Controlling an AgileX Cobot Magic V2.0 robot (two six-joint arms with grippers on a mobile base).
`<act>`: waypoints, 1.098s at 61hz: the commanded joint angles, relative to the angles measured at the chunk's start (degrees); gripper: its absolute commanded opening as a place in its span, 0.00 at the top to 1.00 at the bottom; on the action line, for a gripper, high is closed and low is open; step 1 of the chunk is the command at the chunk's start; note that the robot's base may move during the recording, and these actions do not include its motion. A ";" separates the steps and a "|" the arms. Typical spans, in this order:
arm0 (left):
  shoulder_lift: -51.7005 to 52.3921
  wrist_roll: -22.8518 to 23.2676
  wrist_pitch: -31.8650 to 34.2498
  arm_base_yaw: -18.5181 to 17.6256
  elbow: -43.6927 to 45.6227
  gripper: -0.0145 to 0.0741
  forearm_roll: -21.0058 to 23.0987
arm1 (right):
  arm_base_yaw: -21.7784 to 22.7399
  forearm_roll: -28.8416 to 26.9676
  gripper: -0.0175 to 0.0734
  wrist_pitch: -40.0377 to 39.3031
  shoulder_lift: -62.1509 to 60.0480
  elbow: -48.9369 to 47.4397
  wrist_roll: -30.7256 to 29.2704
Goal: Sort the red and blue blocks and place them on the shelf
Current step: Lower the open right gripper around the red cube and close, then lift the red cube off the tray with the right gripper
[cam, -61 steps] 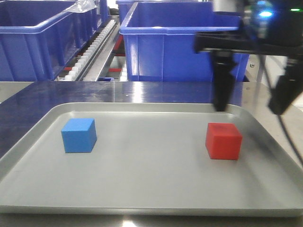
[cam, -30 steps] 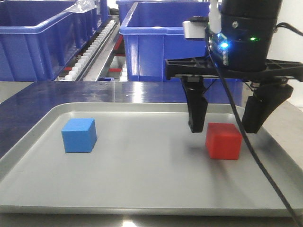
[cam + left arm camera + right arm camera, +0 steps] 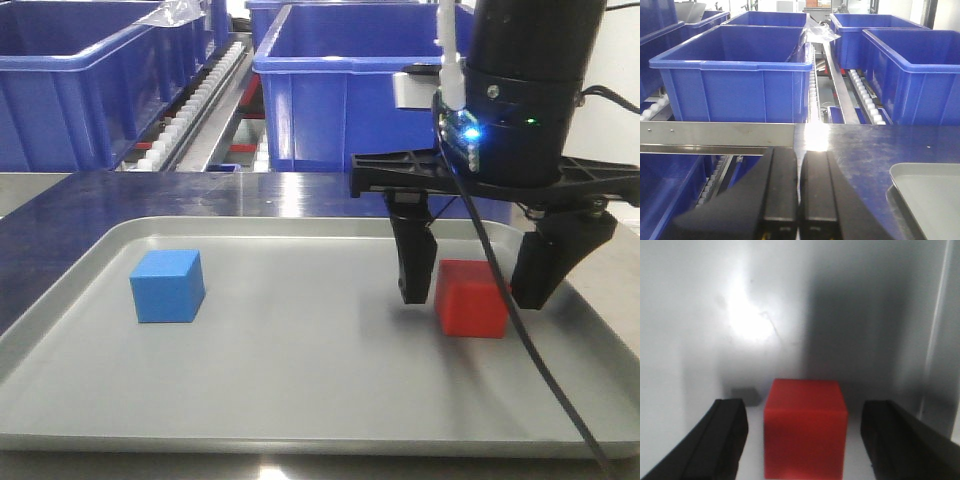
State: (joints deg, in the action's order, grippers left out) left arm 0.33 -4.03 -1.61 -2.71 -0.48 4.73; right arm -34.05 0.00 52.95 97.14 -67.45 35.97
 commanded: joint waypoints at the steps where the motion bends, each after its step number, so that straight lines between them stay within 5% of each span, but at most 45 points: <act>1: 0.15 -0.24 5.24 -0.34 -1.43 0.70 0.31 | 0.13 1.42 0.17 -0.95 -2.40 -1.19 0.01; 31: 0.15 -0.24 5.24 -0.34 -1.43 0.70 0.31 | 0.06 1.45 0.19 -0.18 -2.40 -1.19 0.01; 37: 0.15 -0.24 5.24 -0.34 -1.43 0.70 0.31 | -0.18 1.45 0.29 0.12 -2.40 -1.19 0.01; 50: 0.15 -0.24 5.24 -0.34 -1.43 0.70 0.31 | -0.48 1.45 0.77 1.20 -2.40 -1.19 0.01; 67: 0.15 -0.24 5.24 -0.34 -1.43 0.70 0.31 | -0.48 2.32 0.72 0.11 -7.09 -1.29 -0.16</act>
State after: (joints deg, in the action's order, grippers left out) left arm 0.33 -4.03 -1.61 -2.71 -0.48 4.73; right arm -34.65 0.86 53.96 95.27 -67.36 35.97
